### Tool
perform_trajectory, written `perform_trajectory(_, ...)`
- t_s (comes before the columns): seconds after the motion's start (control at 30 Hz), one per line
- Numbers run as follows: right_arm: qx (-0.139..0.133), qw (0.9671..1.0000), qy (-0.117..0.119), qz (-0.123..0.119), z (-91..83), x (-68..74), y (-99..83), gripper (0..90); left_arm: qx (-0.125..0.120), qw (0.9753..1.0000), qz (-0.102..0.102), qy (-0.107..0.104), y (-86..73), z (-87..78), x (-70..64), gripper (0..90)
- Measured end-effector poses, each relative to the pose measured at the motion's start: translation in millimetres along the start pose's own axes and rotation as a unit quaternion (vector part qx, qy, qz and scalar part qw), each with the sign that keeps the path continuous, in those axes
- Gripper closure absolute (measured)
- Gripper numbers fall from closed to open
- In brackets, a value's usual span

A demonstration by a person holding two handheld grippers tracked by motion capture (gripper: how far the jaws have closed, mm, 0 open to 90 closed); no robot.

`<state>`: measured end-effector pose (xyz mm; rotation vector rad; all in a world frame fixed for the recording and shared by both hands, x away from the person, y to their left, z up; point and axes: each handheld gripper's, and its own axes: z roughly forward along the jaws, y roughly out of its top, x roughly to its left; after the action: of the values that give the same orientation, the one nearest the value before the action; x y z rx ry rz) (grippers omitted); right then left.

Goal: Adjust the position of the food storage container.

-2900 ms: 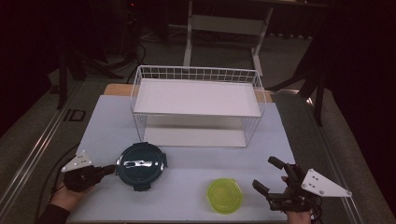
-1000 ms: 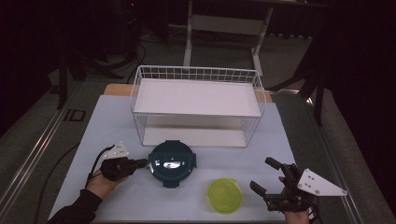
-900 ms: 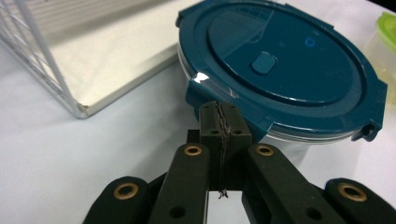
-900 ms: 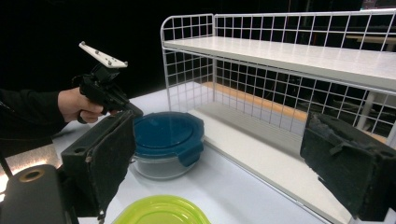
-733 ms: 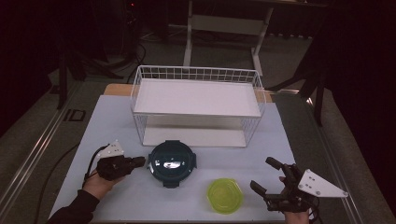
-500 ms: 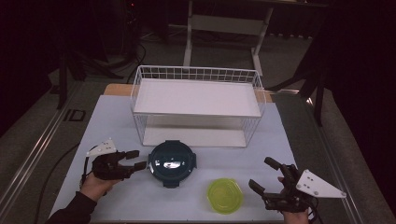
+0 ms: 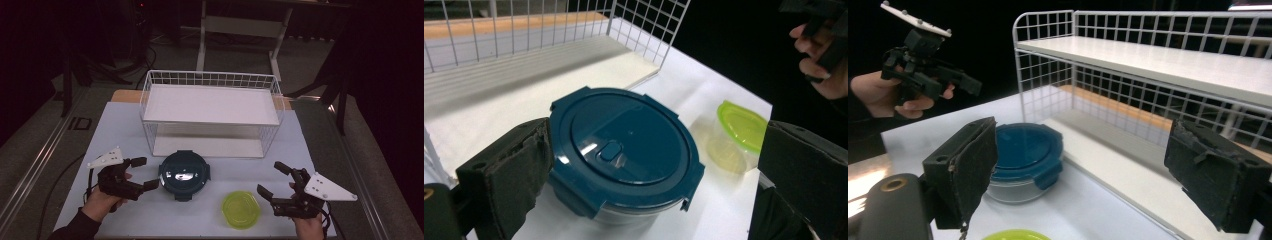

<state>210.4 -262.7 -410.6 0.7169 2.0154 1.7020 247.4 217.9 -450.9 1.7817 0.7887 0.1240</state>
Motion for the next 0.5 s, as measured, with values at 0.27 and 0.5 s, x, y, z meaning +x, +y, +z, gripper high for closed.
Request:
perform_trajectory(0.27,0.043,0.9984,0.025,0.027,29.4,-2.8,0.9,15.1,0.007,0.9999,-0.011,0.004,-0.5,4.6,4.8,1.2)
perform_trajectory(0.5,0.098,0.9947,0.030,0.003,63.8,-9.1,0.0,13.5,0.016,0.9993,-0.030,0.016,2.6,15.3,14.3,1.2)
